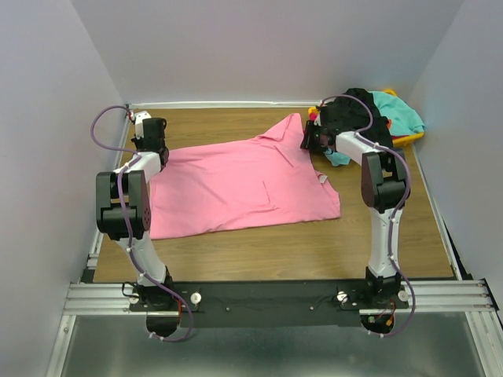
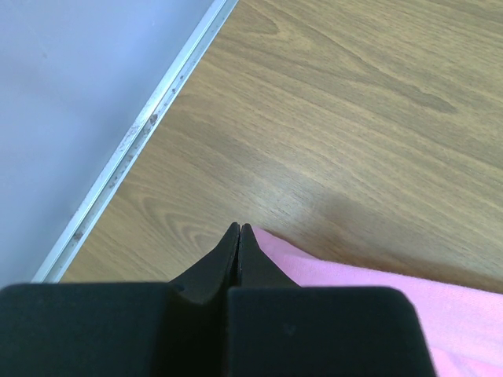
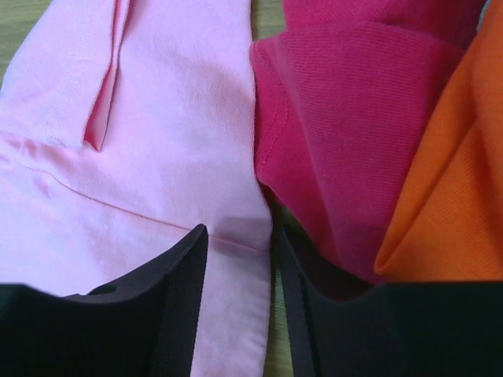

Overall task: Fold and stack the t-shirts
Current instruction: Fold the tshirt

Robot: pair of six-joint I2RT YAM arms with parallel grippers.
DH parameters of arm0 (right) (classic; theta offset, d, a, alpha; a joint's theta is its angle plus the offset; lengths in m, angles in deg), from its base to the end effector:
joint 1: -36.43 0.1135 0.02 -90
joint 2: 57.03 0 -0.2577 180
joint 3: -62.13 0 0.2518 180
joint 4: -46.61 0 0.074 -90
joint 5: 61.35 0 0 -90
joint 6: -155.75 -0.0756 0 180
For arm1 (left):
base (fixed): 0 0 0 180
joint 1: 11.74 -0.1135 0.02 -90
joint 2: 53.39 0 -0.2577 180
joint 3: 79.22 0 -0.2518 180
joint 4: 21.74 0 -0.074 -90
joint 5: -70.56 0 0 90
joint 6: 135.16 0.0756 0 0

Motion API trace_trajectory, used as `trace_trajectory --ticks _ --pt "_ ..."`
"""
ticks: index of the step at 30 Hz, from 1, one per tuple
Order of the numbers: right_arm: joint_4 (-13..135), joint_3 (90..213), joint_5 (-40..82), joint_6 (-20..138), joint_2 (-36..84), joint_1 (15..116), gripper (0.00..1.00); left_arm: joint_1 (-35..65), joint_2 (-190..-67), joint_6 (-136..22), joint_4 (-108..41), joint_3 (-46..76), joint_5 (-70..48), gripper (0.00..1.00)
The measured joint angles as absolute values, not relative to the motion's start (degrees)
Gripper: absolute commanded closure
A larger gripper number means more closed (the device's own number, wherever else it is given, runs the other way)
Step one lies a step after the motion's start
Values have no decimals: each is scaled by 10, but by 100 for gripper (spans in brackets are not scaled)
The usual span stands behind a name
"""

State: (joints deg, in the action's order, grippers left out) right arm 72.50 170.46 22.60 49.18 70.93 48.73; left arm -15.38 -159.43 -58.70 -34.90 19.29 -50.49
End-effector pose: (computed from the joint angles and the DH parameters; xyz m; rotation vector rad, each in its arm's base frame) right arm 0.5066 0.1186 0.1257 0.0374 2.3901 0.3659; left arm 0.4267 0.0662 0.1717 -0.6095 2.0769 0.5027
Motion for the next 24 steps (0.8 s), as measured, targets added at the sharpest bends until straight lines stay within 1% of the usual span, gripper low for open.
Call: trace_trajectory --ticks 1,6,9,12,13,14,15,24 --pt "725 1705 224 492 710 487 56 -154 -1594 -587 -349 193 -505 100" --pt "719 1708 212 490 717 487 62 -154 -1594 -587 -349 193 -505 100" --pt "717 1709 210 490 719 487 69 -154 -1594 -587 -349 193 -505 100" --pt "717 1710 210 488 720 487 84 -154 -1594 -587 -349 193 -505 100" --pt "717 1710 210 488 721 487 94 -154 -1594 -587 -349 193 -505 100" --pt "717 1711 210 487 722 487 98 -154 -1594 -587 -350 193 -505 100" --pt "717 1712 210 486 722 487 99 -154 -1594 -587 -349 193 -505 100" --pt "732 1745 224 492 722 487 100 -154 -1594 -587 -350 193 -505 100"
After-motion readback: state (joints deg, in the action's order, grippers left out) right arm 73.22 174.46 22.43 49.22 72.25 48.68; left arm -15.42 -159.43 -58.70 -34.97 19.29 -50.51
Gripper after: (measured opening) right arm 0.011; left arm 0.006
